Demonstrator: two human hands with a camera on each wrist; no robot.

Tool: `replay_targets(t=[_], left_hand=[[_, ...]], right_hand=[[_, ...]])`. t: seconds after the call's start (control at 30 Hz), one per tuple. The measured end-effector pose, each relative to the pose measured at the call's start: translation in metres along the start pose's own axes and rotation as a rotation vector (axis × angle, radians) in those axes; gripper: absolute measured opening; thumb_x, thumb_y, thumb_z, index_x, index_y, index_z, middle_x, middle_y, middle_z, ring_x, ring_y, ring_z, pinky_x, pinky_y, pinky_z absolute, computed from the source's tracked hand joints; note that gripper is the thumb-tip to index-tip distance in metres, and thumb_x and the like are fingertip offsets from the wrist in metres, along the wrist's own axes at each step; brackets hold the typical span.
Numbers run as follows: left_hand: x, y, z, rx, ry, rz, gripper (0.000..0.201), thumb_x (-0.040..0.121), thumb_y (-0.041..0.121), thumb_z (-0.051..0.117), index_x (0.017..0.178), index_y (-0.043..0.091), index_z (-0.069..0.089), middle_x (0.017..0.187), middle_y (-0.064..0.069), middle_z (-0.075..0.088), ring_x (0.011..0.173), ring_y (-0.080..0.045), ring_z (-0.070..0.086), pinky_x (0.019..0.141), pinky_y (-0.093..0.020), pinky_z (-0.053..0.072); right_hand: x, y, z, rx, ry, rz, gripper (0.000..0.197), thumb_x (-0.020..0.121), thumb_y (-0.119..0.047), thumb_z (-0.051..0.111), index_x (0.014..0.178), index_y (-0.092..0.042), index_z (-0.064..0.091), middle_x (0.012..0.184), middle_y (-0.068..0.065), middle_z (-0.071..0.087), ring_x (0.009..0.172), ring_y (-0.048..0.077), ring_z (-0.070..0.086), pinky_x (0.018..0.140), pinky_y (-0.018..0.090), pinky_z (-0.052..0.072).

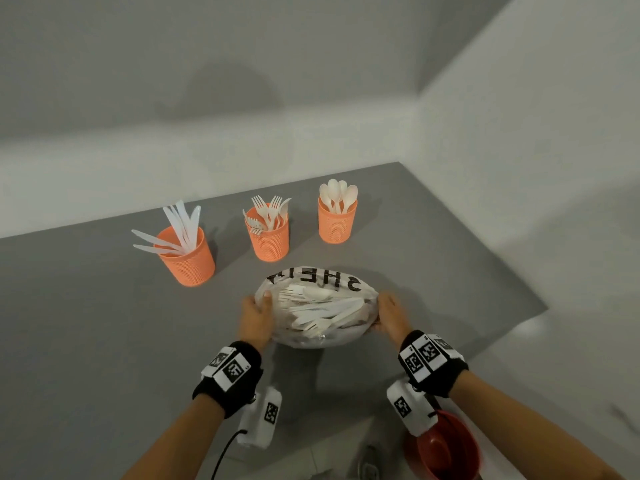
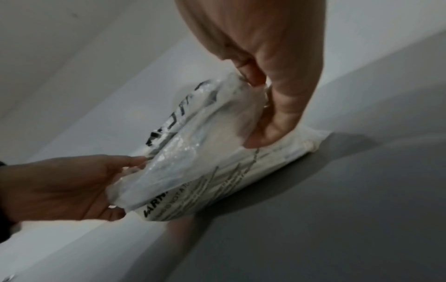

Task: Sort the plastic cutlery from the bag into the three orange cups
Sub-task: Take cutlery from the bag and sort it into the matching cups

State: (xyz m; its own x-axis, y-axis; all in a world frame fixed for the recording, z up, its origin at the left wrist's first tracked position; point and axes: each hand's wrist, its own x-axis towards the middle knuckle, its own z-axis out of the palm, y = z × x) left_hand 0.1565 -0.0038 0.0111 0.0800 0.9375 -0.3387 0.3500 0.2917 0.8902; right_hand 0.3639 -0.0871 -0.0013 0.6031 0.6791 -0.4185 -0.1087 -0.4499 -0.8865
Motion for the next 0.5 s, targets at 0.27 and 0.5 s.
replay_targets(t=[0.27, 0.5], left_hand=[[-0.01, 0.002, 0.002, 0.391, 0.11, 0.545, 0.025, 0.092, 0.006, 0.046, 0.117, 0.003, 0.046, 0.117, -0.014, 0.046, 0.093, -0.028, 0.053, 0.078, -0.036, 0.044], [-0.003, -0.008, -0.015, 0.543, -0.045, 0.553, 0.018, 0.085, -0.001, 0.051, 0.094, 0.006, 0.064, 0.115, -0.011, 0.053, 0.093, -0.032, 0.058, 0.082, -0.031, 0.042]], right_hand=[[-0.035, -0.01, -0.004, -0.683, -0.039, -0.785, 0.025, 0.093, -0.029, 0.048, 0.108, -0.01, 0.047, 0.108, 0.001, 0.043, 0.084, 0.014, 0.049, 0.072, 0.029, 0.047], [-0.038, -0.013, -0.01, -0.983, -0.138, -0.761, 0.025, 0.093, -0.014, 0.048, 0.11, -0.019, 0.065, 0.142, 0.015, 0.039, 0.124, 0.03, 0.047, 0.095, 0.036, 0.045]])
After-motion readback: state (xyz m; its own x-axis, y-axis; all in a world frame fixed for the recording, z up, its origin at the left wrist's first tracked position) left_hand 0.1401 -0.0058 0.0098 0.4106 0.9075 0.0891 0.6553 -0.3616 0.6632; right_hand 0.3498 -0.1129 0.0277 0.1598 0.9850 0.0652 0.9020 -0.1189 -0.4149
